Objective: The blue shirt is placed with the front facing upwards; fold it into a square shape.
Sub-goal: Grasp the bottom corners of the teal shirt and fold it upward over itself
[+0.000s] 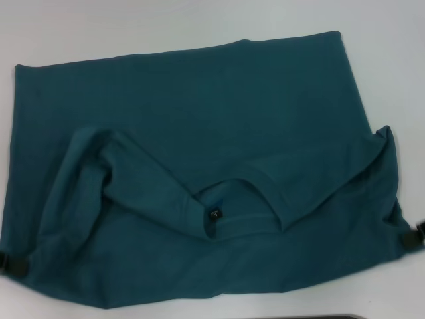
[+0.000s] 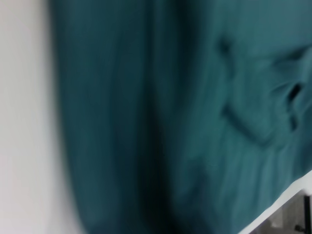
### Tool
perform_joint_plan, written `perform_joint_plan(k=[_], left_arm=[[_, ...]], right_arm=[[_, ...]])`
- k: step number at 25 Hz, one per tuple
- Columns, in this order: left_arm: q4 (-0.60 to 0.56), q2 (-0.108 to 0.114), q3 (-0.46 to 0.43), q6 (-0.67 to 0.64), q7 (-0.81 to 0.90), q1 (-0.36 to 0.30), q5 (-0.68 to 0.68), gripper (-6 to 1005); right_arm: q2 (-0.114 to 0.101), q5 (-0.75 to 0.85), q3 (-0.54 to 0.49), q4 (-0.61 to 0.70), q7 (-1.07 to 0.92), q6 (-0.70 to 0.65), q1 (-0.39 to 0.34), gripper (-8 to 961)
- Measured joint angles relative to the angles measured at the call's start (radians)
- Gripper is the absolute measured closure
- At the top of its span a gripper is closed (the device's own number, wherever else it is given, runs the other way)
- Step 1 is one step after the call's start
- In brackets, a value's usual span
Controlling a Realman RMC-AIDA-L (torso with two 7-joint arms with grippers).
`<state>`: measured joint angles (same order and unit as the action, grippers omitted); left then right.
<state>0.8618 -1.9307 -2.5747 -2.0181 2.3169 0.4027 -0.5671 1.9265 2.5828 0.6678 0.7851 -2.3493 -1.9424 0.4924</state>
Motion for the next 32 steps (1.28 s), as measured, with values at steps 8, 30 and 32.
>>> perform_joint_plan(k=[8,30,32], left_arm=[[-0.052,0.056,-0.135,0.063,0.014,0.139,-0.057,980],[-0.097,0.053,-0.087,0.411,0.233,0.288,-0.049,978],[-0.095,0.05,-0.087,0.434,0.24,0.29,-0.052,978]], right_arm=[[-0.037,-0.11,-0.122,-0.006,0.026,0.048,0.079,889],[-0.048,-0.221,-0.246,-0.025,-0.059,0.383,0.166,876],[-0.04,-0.235,-0.242,-0.028,-0.063,0.412,0.169,874]])
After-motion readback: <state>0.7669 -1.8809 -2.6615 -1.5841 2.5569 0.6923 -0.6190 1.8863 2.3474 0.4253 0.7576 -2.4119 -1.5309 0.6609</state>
